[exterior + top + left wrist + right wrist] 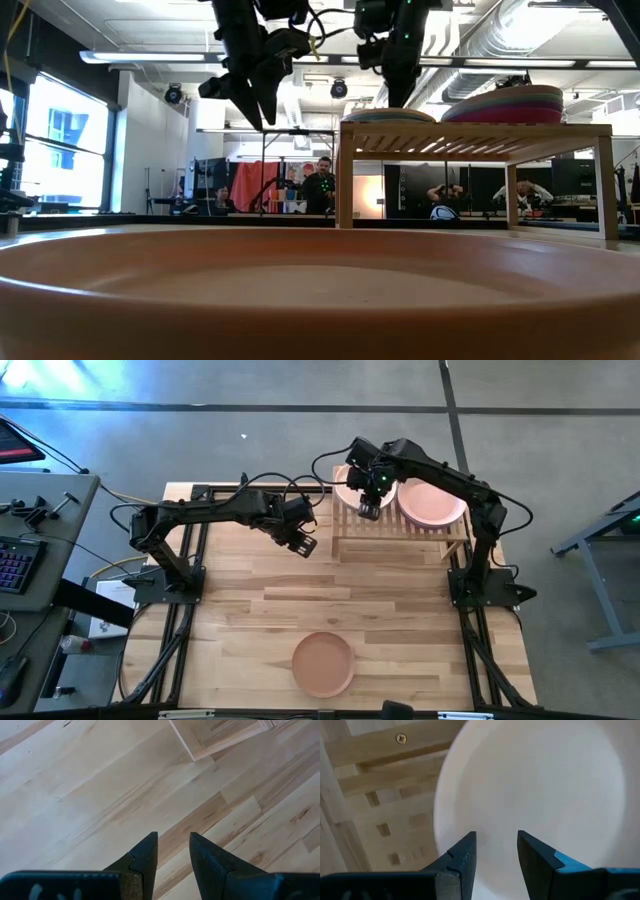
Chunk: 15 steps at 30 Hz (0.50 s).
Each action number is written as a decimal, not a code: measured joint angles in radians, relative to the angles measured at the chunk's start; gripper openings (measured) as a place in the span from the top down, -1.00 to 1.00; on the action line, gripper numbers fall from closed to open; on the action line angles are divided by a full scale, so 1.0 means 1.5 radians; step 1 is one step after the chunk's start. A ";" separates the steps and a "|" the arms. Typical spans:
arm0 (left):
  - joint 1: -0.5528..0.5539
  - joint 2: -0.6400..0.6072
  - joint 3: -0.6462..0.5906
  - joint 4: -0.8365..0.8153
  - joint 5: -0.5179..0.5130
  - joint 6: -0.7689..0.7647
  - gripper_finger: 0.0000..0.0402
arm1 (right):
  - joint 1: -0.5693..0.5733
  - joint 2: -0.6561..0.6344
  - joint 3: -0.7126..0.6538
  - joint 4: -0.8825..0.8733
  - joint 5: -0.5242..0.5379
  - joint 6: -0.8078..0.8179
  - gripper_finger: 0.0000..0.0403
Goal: Place and stack plates onto a shelf
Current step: Stack the white plate on the blue plate on the shelf, then stack the brown plate on the white plate on the shelf
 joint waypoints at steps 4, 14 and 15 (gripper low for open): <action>-0.014 0.000 0.000 -0.001 0.011 0.000 0.48 | 0.002 -0.001 0.054 -0.041 0.005 0.010 0.41; -0.096 0.000 0.000 -0.001 0.039 -0.023 0.48 | 0.005 -0.003 0.258 -0.132 -0.017 0.114 0.41; -0.107 0.000 0.000 -0.001 0.039 -0.030 0.48 | 0.005 -0.006 0.269 -0.131 -0.033 0.126 0.41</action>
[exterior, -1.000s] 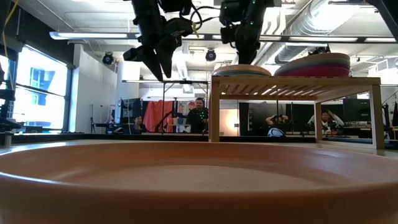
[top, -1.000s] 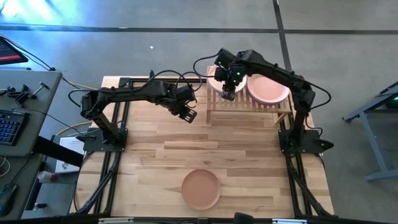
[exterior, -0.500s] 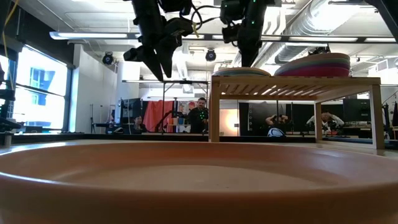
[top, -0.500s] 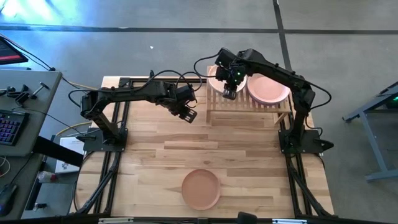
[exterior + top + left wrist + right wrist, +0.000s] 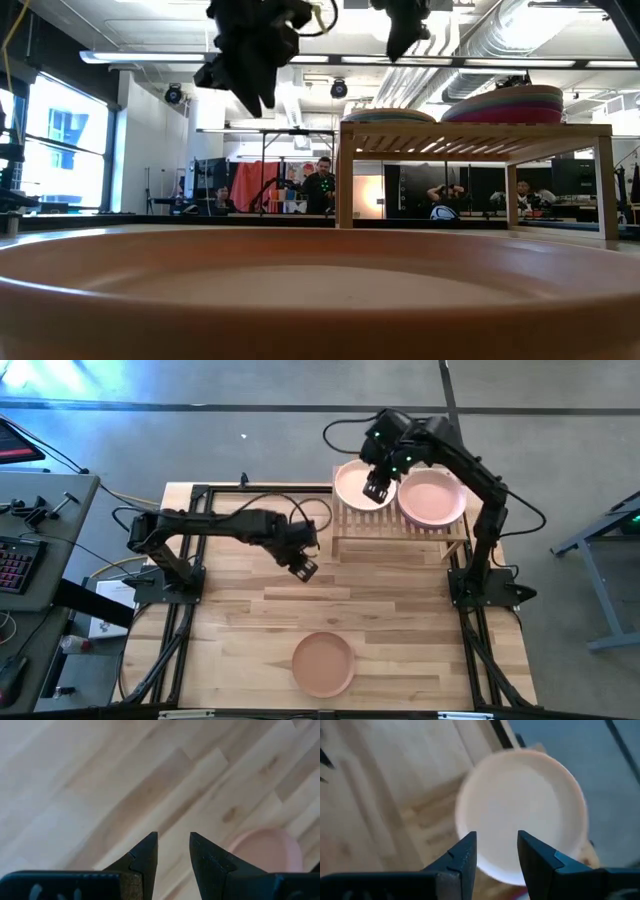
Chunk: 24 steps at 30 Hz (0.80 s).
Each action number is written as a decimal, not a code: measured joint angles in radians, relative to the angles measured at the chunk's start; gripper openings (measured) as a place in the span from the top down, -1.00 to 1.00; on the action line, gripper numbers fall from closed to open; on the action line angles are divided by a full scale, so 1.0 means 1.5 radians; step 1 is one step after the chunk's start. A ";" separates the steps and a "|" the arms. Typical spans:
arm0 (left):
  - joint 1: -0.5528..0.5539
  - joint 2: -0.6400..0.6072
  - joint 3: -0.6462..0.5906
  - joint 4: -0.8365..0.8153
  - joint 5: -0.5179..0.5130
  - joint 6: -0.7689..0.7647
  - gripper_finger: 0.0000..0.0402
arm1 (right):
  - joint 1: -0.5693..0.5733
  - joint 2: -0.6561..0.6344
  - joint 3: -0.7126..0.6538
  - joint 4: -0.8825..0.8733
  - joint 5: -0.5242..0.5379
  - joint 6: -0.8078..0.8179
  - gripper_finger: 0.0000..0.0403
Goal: Place and stack plates onto a shelf
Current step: Stack the brown plate on the white plate on the shelf
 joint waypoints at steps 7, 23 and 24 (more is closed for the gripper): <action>-0.079 0.012 0.000 0.004 0.000 -0.045 0.48 | 0.041 -0.038 -0.026 -0.001 -0.086 0.084 0.41; -0.223 0.126 0.000 0.081 0.005 -0.140 0.48 | 0.287 -0.044 -0.031 -0.002 -0.026 0.298 0.41; -0.229 0.132 0.000 0.088 0.006 -0.147 0.48 | 0.302 -0.044 -0.031 -0.001 -0.019 0.311 0.41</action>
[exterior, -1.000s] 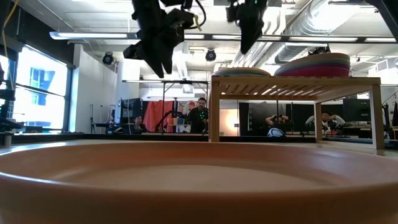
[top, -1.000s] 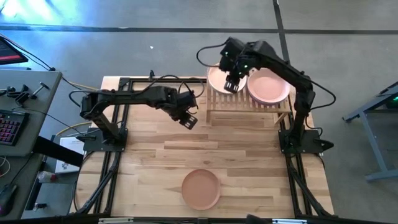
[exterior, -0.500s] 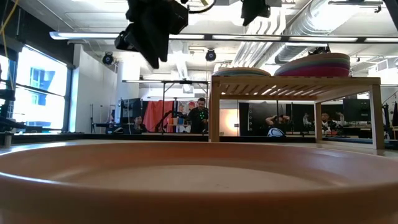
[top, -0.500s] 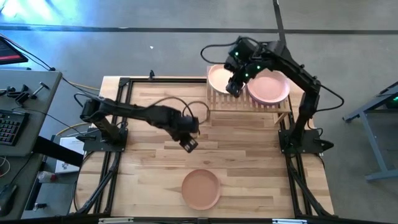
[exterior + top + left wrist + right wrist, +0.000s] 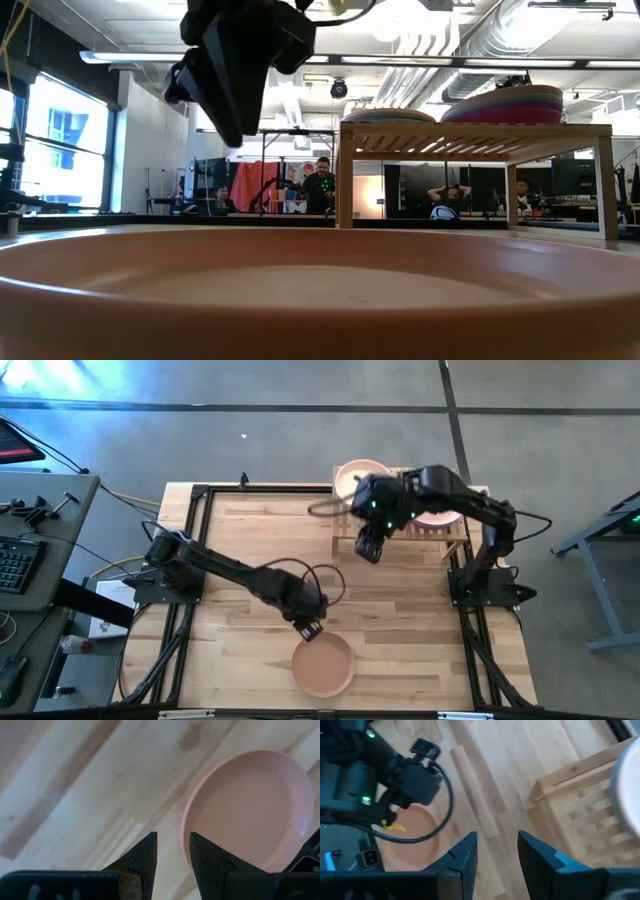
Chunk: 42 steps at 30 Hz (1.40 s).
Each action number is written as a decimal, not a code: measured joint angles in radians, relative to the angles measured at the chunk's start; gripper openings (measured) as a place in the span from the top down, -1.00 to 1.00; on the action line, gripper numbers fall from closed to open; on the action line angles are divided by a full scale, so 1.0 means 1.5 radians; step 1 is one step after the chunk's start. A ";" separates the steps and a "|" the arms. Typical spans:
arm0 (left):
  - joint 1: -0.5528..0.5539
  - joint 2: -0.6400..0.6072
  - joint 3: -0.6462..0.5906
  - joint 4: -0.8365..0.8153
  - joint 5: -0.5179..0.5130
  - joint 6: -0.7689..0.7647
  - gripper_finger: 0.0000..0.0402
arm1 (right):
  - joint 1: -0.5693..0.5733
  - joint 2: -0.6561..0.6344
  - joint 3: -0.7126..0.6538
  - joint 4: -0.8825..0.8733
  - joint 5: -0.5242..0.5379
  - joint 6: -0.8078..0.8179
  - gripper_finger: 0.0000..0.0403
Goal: Place and stack plates onto a shelf
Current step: Stack the brown plate on the white plate on the shelf
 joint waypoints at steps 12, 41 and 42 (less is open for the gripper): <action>-0.043 0.075 0.000 0.061 0.000 -0.016 0.48 | 0.147 0.000 0.000 0.000 0.074 0.134 0.41; -0.056 0.155 0.002 0.107 0.014 -0.016 0.94 | 0.206 0.001 0.000 0.000 0.095 0.174 0.41; -0.056 0.155 0.004 0.104 0.015 -0.014 0.96 | 0.206 0.001 0.000 0.000 0.095 0.174 0.41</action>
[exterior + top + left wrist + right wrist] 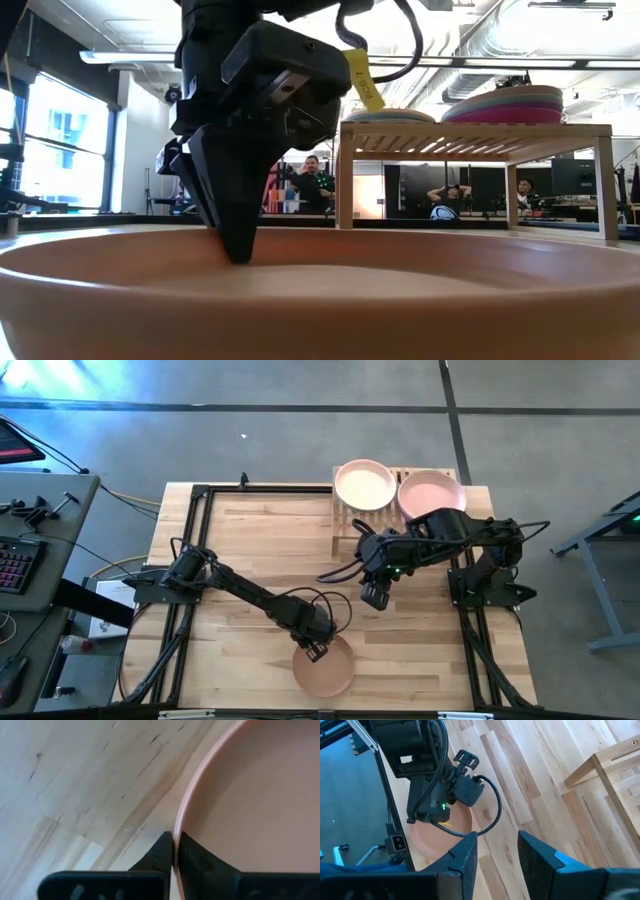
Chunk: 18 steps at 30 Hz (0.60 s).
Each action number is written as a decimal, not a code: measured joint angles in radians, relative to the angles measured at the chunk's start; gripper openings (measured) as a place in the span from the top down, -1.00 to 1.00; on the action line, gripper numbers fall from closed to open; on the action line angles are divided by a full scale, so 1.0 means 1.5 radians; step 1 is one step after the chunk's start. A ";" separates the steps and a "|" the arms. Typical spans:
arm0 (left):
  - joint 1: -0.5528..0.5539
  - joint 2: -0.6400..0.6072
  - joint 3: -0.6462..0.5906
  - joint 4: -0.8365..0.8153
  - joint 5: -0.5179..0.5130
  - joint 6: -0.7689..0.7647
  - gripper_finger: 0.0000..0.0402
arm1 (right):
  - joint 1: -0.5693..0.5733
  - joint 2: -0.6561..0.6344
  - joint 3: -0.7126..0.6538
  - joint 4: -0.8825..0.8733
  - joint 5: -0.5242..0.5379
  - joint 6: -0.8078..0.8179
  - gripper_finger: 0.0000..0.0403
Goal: Place and stack plates onto a shelf
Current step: Stack the brown plate on the white plate on the shelf
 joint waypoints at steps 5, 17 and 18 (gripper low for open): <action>0.000 -0.003 0.015 -0.015 0.009 0.018 0.97 | 0.000 0.000 0.000 0.000 0.001 0.001 0.41; 0.019 -0.133 0.032 -0.198 -0.050 0.035 0.99 | 0.000 0.000 0.000 0.000 0.082 0.035 0.41; 0.023 -0.146 0.032 -0.216 -0.062 0.035 0.99 | 0.000 0.000 0.000 0.000 0.085 0.036 0.41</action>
